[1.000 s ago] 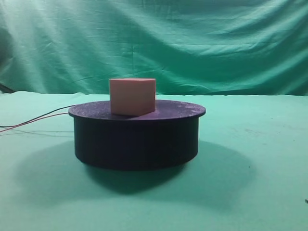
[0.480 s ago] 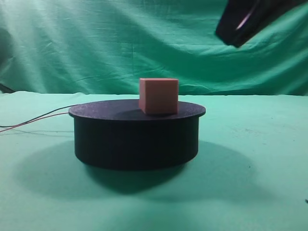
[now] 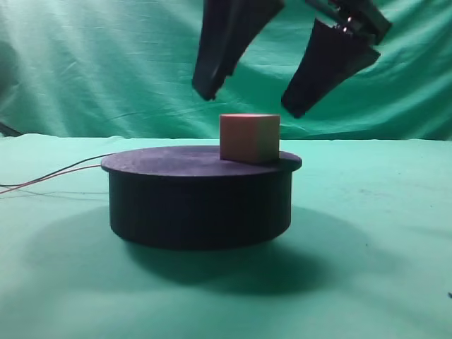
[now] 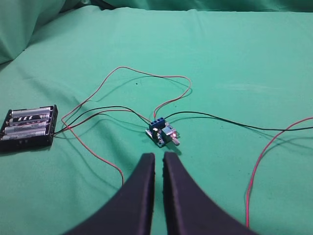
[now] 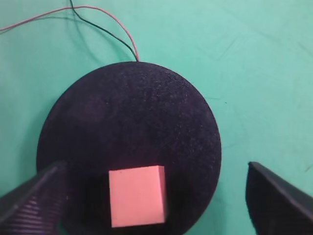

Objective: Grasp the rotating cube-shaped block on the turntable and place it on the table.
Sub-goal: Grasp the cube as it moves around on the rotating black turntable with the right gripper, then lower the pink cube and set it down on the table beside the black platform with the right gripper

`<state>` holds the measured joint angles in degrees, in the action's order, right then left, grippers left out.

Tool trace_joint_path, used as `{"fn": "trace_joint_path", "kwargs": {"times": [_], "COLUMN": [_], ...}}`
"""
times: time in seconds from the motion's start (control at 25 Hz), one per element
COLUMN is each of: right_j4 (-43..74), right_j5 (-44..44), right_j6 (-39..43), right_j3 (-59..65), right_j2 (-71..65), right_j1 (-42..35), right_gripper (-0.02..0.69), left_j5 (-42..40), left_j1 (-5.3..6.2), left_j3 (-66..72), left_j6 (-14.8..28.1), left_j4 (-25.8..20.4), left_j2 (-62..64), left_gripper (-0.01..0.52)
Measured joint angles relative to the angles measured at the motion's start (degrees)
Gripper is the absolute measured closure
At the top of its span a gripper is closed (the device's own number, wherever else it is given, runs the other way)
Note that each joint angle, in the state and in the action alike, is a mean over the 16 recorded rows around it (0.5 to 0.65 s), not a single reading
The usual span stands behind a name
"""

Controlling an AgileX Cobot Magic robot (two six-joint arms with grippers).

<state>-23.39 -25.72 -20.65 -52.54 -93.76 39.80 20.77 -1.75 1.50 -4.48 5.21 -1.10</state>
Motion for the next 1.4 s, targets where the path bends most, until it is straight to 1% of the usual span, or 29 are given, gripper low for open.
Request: {"fn": "trace_joint_path", "kwargs": {"times": [0.28,0.36,0.44,0.72,0.88,1.04,1.2,1.4], "right_j4": [3.81,6.30,9.57,24.91,32.66,37.77,39.60,39.83], "right_j5": [-3.06,-4.39,-6.21,-11.10,-10.60,-8.36,-4.73,-2.31], "right_j6": [2.74,4.86,7.87,23.77,33.94,42.16,47.13,50.05], "right_j3": [-2.74,-3.55,-4.34,-2.79,1.94,7.30,12.08,14.76], "right_j2": [-0.69,0.17,1.36,6.62,8.98,9.45,8.70,8.53], "right_j1": [-0.03,-0.05,-0.06,-0.10,-0.10,-0.10,-0.10,-0.10], "right_gripper": [0.307,0.334,0.347,0.346,0.346,0.346,0.342,0.295], "left_j5": [0.00,0.00,0.00,0.00,0.00,0.00,0.00,0.00], "left_j1": [0.00,0.00,0.00,0.00,0.00,0.00,0.00,0.00], "left_j3": [0.00,0.00,0.00,0.00,0.00,0.00,0.00,0.00], "left_j6": [0.00,0.00,0.00,0.00,0.00,0.00,0.00,0.00], "left_j4": [0.00,0.00,0.00,0.00,0.00,0.00,0.00,0.00], "left_j2": [0.00,0.00,0.00,0.00,0.00,0.00,0.00,0.00], "left_gripper": [0.514,0.514,0.514,0.514,0.514,0.514,0.514,0.514]}}
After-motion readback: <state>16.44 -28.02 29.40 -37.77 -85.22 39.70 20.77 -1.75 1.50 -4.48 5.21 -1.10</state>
